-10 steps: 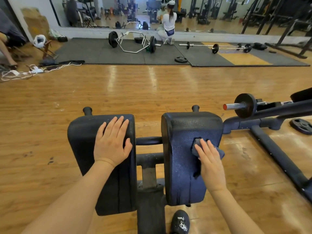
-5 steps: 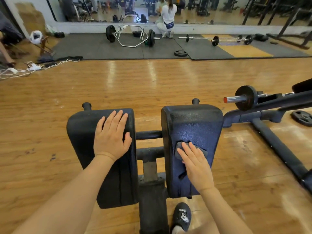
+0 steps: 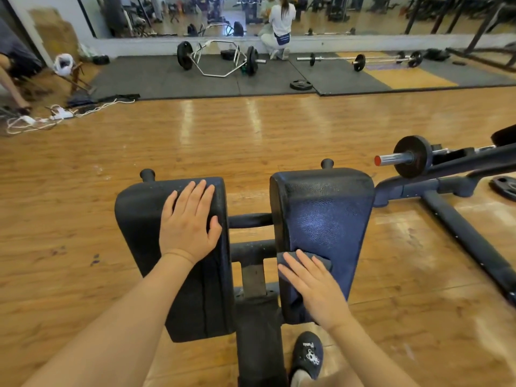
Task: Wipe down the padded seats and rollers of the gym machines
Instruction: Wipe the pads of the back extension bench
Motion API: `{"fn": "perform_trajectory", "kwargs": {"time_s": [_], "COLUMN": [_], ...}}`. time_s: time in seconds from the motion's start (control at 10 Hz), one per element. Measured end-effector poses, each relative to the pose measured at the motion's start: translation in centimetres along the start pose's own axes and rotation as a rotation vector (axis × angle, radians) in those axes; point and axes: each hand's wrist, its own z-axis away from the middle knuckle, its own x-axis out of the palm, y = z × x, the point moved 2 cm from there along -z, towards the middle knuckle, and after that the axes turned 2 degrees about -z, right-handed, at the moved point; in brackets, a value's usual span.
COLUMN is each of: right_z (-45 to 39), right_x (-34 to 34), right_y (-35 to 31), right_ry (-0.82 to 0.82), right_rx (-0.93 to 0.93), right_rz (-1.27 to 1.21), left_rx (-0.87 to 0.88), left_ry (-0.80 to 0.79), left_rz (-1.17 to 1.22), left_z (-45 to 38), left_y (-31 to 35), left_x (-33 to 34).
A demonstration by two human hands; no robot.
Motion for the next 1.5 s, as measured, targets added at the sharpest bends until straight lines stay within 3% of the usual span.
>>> {"fn": "perform_trajectory", "kwargs": {"time_s": [0.2, 0.3, 0.5, 0.6, 0.7, 0.9, 1.0, 1.2, 1.3, 1.4, 1.5], "right_z": [4.1, 3.6, 2.8, 3.5, 5.3, 7.8, 7.3, 5.0, 7.0, 10.0, 11.3], "right_x": [-1.5, -1.2, 1.5, 1.3, 0.8, 0.2, 0.2, 1.4, 0.7, -0.4, -0.8], "right_y": [5.5, 3.0, -2.1, 0.3, 3.0, 4.0, 1.6, -0.8, 3.3, 6.6, 6.4], "right_ry": [0.009, 0.072, -0.092, -0.114, -0.148, -0.146, -0.013, -0.151, -0.200, -0.298, -0.244], "right_rx": [0.253, 0.313, 0.022, -0.141, -0.130, 0.071, 0.103, -0.257, -0.338, -0.242, -0.151], "right_rz": [-0.099, -0.161, -0.057, 0.034, 0.048, -0.073, -0.117, -0.043, -0.018, -0.029, -0.048], "left_rx": [0.004, 0.002, 0.001, -0.001, 0.001, -0.004, -0.008, -0.010, -0.008, -0.009, -0.011], "left_ry": [0.026, 0.043, 0.039, 0.034, 0.036, 0.036, 0.034, 0.025, 0.031, 0.040, 0.043], "left_rz": [0.012, 0.019, -0.002, -0.013, -0.008, -0.009, -0.012, -0.020, -0.021, -0.013, -0.008], "left_z": [0.1, 0.1, 0.2, 0.1, 0.1, 0.1, 0.1, 0.1, 0.1, 0.1, 0.2], "left_y": [0.0, 0.0, 0.0, 0.0, -0.1, 0.0, 0.1, 0.1, 0.0, 0.0, 0.0], "left_x": [0.2, 0.2, 0.2, 0.2, 0.3, 0.3, 0.3, 0.3, 0.3, 0.3, 0.3]}}
